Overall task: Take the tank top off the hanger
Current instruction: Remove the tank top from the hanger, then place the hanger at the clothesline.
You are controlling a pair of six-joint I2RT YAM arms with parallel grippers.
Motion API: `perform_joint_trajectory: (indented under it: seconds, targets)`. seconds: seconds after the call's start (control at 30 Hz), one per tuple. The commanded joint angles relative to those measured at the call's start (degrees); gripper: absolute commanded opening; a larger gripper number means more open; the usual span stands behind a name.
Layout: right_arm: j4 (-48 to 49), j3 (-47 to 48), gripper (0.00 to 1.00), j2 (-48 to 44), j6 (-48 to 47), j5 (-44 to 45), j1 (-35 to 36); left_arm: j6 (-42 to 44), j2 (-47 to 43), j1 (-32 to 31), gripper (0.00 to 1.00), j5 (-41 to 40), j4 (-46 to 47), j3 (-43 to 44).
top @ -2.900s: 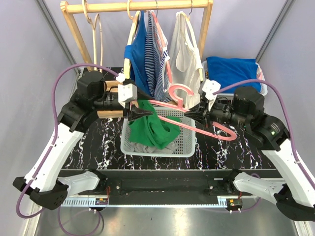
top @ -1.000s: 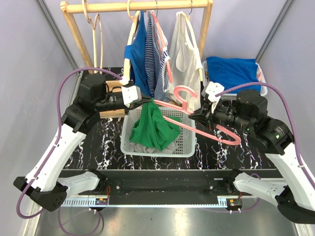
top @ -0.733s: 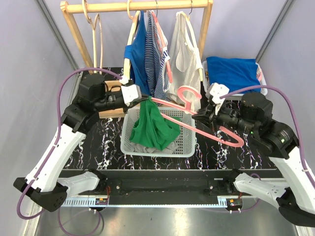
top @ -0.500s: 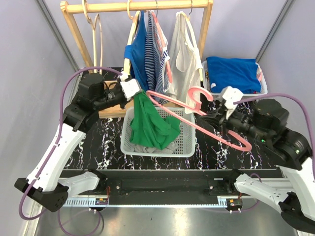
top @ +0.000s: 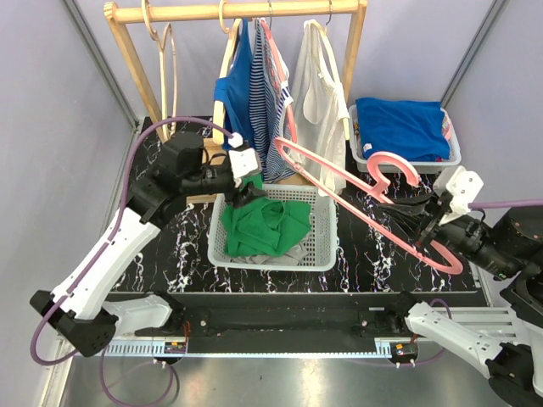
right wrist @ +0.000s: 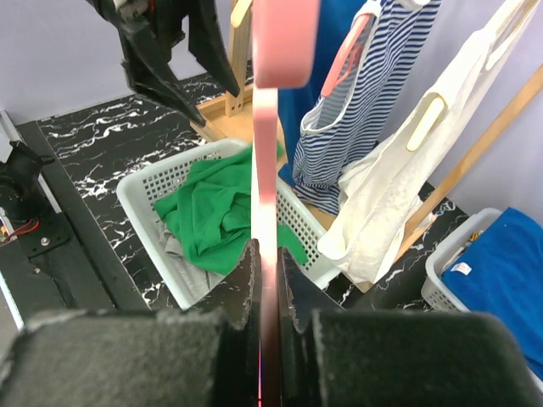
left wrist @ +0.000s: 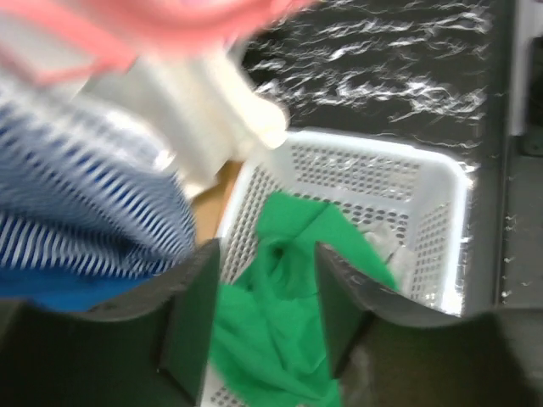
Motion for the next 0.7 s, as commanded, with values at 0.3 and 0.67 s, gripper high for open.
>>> perform_joint_trajectory:
  seconds: [0.3, 0.67]
  targets:
    - [2.3, -3.2, 0.01, 4.5, -0.7, -3.0, -0.2, 1.7, 1.2, -2.8, 0.99, -1.2, -8.6, 23.4]
    - [10.2, -6.1, 0.0, 10.9, -1.0, -21.3, -0.2, 2.3, -3.3, -2.8, 0.99, 10.5, -12.5, 16.9]
